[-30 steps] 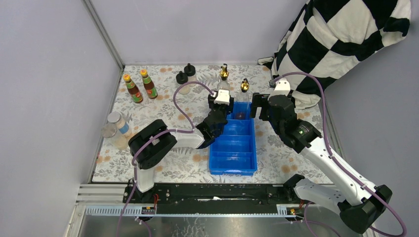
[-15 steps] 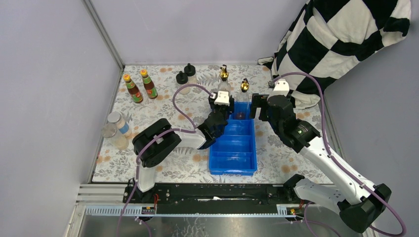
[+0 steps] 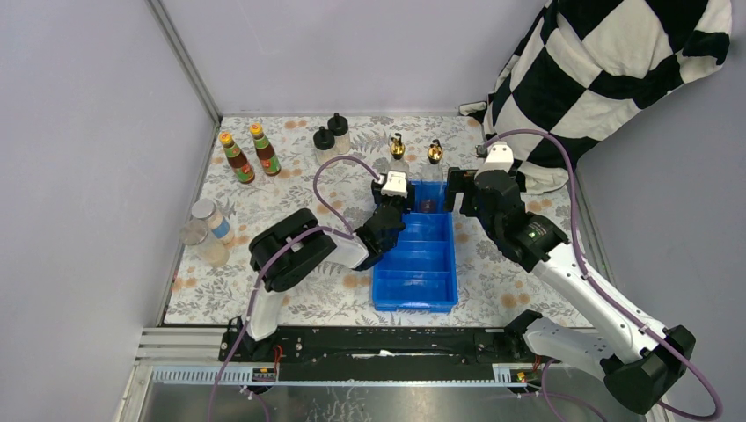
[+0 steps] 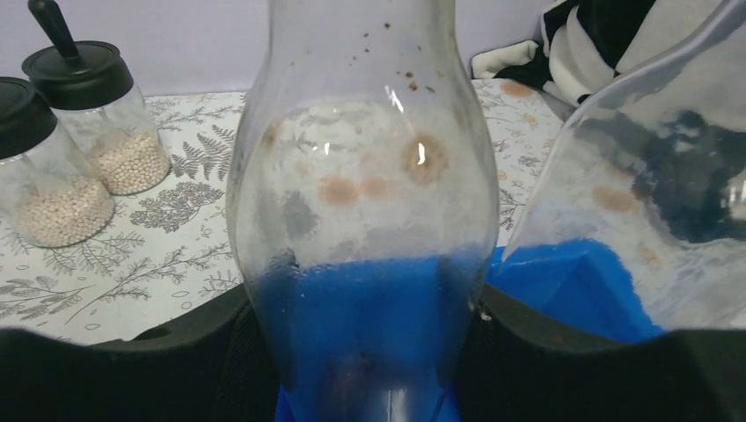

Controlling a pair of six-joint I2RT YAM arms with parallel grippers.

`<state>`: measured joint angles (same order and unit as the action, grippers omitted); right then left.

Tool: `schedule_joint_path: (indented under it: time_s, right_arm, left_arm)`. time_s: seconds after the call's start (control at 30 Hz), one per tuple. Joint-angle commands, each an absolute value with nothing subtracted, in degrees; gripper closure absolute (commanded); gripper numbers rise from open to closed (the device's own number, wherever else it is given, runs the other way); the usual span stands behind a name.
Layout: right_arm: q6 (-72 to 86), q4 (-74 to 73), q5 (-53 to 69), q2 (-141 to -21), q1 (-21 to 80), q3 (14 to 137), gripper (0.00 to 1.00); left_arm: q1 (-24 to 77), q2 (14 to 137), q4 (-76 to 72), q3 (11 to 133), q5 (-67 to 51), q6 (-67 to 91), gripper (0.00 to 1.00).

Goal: Organize the condiment bottles
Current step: Place the bottle in the storage box.

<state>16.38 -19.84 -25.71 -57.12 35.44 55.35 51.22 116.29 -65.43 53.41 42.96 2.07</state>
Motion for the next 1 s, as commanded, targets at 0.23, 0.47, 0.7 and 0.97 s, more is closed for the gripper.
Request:
schedule_joint_path:
  time_s: [0.23,0.47,0.7,0.97]
  right_arm:
    - [16.98,-17.44,-23.76,-57.65,35.07,55.11,0.03]
    - [17.13,-17.53,-23.57,-57.39,35.13,55.2,0.02]
    - [17.66,-17.25,-23.28,-57.0,35.08,54.34,0.02]
    - [17.95,-17.22,-22.81,-56.56,35.12,53.97,0.02]
  left_arm:
    - [51.14,116.07,-71.43,53.03,43.39,5.3,0.73]
    - [51.83,113.95,-66.45,52.69,43.24,5.86,0.29]
    - [52.09,112.72,-61.05,52.95,44.44,7.05,0.2]
    - [52.66,110.85,-58.1,52.06,47.1,8.08,0.2]
